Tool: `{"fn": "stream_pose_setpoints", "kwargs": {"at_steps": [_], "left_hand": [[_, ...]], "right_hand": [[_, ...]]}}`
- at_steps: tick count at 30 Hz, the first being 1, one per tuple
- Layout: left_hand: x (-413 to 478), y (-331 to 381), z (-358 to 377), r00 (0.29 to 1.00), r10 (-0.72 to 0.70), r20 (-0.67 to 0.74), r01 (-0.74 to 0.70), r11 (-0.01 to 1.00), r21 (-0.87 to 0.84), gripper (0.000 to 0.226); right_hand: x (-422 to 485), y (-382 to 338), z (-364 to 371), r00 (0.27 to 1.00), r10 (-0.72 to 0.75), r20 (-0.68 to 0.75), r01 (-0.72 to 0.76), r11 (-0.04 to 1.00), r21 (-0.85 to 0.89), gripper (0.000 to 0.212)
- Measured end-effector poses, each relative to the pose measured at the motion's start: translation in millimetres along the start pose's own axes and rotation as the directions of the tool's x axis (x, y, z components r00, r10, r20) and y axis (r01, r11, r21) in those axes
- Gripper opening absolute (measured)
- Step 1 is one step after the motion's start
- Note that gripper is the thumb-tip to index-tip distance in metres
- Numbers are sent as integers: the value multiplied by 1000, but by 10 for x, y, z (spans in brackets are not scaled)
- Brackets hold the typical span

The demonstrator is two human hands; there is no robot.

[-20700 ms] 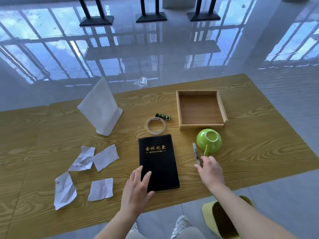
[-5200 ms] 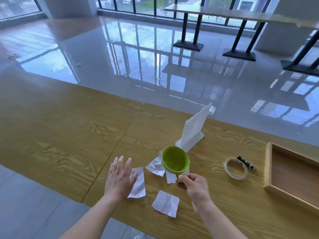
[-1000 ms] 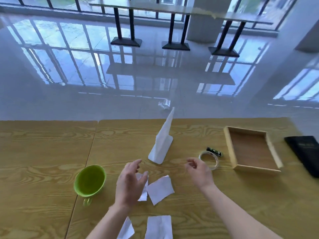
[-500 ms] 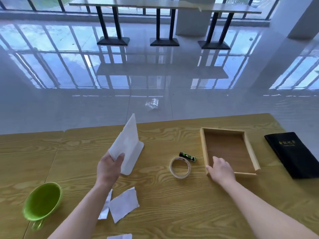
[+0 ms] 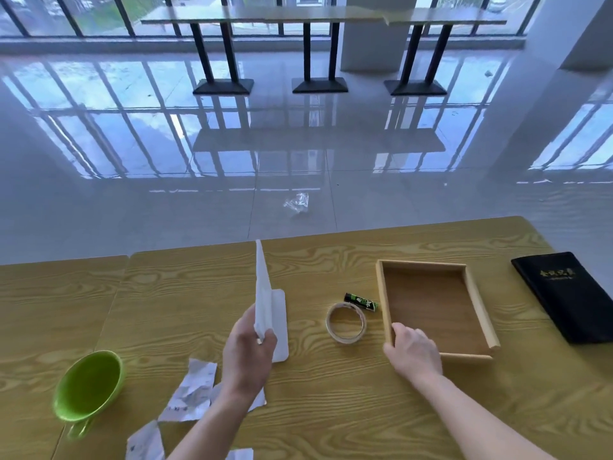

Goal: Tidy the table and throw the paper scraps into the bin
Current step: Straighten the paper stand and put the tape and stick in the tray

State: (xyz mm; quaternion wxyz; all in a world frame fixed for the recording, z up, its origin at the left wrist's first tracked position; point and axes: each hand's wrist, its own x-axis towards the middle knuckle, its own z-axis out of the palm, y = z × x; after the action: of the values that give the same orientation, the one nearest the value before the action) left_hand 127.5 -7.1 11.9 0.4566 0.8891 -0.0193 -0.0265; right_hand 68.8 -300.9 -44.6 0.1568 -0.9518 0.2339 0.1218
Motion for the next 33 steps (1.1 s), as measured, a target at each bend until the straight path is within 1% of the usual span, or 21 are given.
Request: {"fn": "stream_pose_setpoints", "kwargs": {"at_steps": [4,13,17,22,28,33], "left_hand": [[-81,93,119,1000,-3,13,3,1000,12,42],[-155,182,231,1000,5,22,-5,1000,-3,49],[-117,157,193,998,25,51,-27,999,39,46],[-20,112,110,998,16,54,-18,999,33,50],[90,0,-2,999,20,29,-21,1000,13,49],[200,-117,-136,999,41,-28,-40,999,17,39]], "right_hand": [[-116,-169,111,1000,-24,-10,24,1000,9,24],[-276,-678,303,996,-94,-9,94,992,86,21],[-272,-782,334,991,-133,-6,133,987,91,19],[-238,-852,328,985,-171,7,169,980,101,19],[-166,-985,344,978,-207,30,203,974,104,18],[-116,-1190,373,969,-242,56,236,967,95,18]]}}
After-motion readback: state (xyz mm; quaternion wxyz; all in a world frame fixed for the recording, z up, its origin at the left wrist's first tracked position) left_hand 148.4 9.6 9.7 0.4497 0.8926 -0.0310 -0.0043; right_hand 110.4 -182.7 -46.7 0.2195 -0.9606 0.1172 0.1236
